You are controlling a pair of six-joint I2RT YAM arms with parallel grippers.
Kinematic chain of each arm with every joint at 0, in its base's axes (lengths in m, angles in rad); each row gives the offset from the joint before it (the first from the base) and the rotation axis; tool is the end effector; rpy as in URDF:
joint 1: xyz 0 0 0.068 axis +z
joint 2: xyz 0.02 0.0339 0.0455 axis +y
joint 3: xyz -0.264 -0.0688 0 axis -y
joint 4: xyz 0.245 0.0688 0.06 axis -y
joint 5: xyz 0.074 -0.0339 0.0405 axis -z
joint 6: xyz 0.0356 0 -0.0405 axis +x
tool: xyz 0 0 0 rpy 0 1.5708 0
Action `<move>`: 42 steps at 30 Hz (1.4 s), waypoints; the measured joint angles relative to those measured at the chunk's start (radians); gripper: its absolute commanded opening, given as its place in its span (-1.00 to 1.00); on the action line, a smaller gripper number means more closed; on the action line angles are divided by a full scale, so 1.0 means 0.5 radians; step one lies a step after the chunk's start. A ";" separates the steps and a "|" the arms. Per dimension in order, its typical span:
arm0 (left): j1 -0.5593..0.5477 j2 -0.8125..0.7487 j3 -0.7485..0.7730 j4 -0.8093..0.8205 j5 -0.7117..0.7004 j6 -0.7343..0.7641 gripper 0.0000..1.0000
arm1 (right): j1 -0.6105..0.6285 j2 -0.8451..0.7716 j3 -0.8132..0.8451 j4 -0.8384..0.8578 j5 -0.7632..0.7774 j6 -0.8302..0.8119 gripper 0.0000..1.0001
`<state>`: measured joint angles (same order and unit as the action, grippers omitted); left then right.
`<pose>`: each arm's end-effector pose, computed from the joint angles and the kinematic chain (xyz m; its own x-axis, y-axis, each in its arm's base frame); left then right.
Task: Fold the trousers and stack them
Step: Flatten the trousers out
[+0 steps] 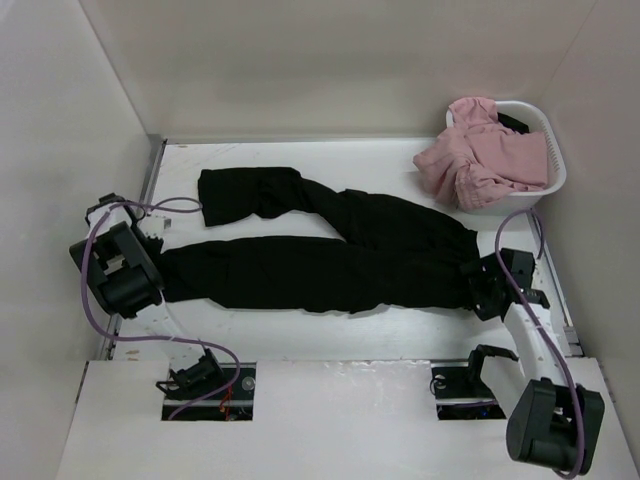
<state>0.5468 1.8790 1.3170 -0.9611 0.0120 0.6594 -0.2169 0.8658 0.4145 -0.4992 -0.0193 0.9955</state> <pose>0.2946 0.1788 0.1758 -0.9926 0.1130 -0.0450 0.1122 0.9935 0.0197 0.1557 -0.0336 0.1725 -0.2610 0.9165 -0.3031 0.7778 0.3856 0.4963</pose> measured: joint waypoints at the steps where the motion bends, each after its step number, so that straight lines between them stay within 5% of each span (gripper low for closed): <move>1: 0.018 0.000 -0.033 0.000 -0.007 0.014 -0.95 | 0.000 0.030 -0.008 0.025 0.000 0.007 0.95; 3: 0.044 -0.004 -0.075 0.005 -0.011 0.027 -1.00 | -0.004 0.116 -0.017 0.076 -0.008 0.014 0.64; 7: 0.062 -0.114 -0.161 0.082 -0.006 0.070 -1.00 | -0.018 0.203 -0.054 0.204 -0.037 0.020 -0.72; 8: 0.064 -0.174 -0.179 0.108 -0.002 0.083 -1.00 | -0.024 0.201 -0.070 0.211 -0.044 0.021 -0.89; 12: 0.076 -0.417 -0.100 0.191 0.017 0.114 -1.00 | -0.021 0.143 -0.025 0.170 -0.046 0.025 -0.96; 18: 0.179 -0.474 0.460 0.072 0.118 0.195 -1.00 | -0.036 -0.027 0.371 -0.005 -0.101 -0.072 -0.96; 24: 0.327 -0.777 0.011 0.005 0.034 0.445 -0.93 | -0.080 -0.606 0.210 -0.277 -0.105 0.053 -0.87; 25: 0.337 -0.819 -0.108 0.004 -0.004 0.485 -0.89 | -0.102 -0.708 0.147 -0.370 -0.103 0.082 -0.71; 26: 0.342 -0.854 -0.221 0.005 -0.035 0.524 -0.82 | -0.114 -0.780 0.095 -0.455 -0.100 0.113 -0.47; 27: 0.342 -0.876 -0.318 0.010 -0.065 0.562 -0.71 | -0.119 -0.839 0.048 -0.542 -0.090 0.148 0.10; 28: 0.342 -0.900 -0.417 0.013 -0.096 0.603 -0.53 | -0.111 -0.875 0.021 -0.626 -0.079 0.185 0.99; 30: 0.341 -0.941 -0.568 0.015 -0.159 0.691 -0.13 | -0.084 -0.908 0.019 -0.780 -0.043 0.226 1.00; 32: 0.362 -0.974 -0.651 0.028 -0.217 0.774 0.01 | -0.059 -0.900 0.059 -0.888 0.022 0.251 1.00; 38: 0.492 -0.963 -0.582 0.167 -0.325 0.900 0.09 | 0.018 -0.727 0.500 -1.025 0.319 0.134 1.00; 42: 0.314 -0.895 -0.374 0.229 -0.326 0.839 0.15 | 0.219 -0.549 0.781 -0.970 0.529 -0.025 1.00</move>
<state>0.7040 1.4315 1.1301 -0.8467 -0.1509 1.0790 -0.1074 0.5911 0.8051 -0.9840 0.2455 0.9829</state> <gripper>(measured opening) 0.560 0.998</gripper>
